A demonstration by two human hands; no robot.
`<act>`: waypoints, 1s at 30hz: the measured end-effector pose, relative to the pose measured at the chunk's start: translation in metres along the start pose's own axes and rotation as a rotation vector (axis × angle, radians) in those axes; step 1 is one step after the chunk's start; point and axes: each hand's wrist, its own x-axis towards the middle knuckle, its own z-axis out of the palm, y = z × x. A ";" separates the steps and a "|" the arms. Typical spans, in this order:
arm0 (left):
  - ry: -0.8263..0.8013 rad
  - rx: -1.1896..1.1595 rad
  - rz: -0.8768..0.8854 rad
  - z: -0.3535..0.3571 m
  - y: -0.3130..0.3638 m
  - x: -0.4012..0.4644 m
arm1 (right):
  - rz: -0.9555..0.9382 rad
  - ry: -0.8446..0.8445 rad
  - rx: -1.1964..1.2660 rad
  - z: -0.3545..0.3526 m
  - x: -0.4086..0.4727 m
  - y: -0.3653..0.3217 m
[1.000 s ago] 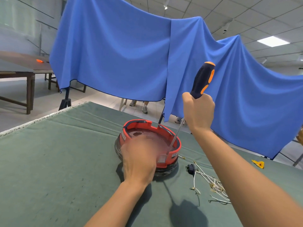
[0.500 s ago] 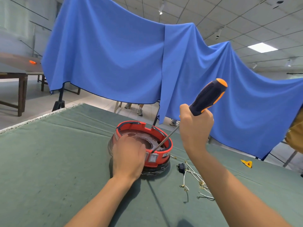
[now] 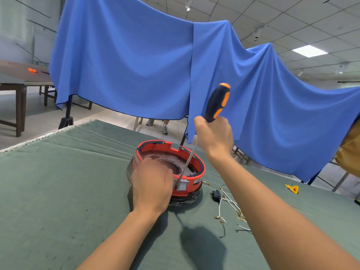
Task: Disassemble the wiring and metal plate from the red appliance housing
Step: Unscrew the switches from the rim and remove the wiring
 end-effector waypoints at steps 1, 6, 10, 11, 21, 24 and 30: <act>-0.002 0.003 0.000 0.000 -0.002 -0.001 | -0.017 -0.006 -0.033 0.009 -0.001 0.003; -0.027 0.001 -0.017 0.001 -0.003 -0.001 | -0.062 0.010 -0.063 0.034 0.006 0.003; -0.024 0.000 -0.031 0.002 -0.001 -0.001 | -0.127 -0.026 -0.047 0.036 0.005 -0.001; -0.024 -0.002 -0.031 0.002 -0.001 -0.001 | -0.137 -0.021 -0.049 0.035 0.004 -0.003; -0.004 -0.004 -0.017 -0.001 0.001 -0.001 | -0.292 0.133 0.126 -0.013 -0.011 -0.014; -0.001 0.015 -0.013 -0.001 0.000 -0.001 | -0.371 0.122 0.136 -0.014 -0.019 -0.016; -0.010 0.009 -0.009 -0.002 0.000 -0.001 | -0.432 0.075 -0.012 -0.004 -0.020 -0.032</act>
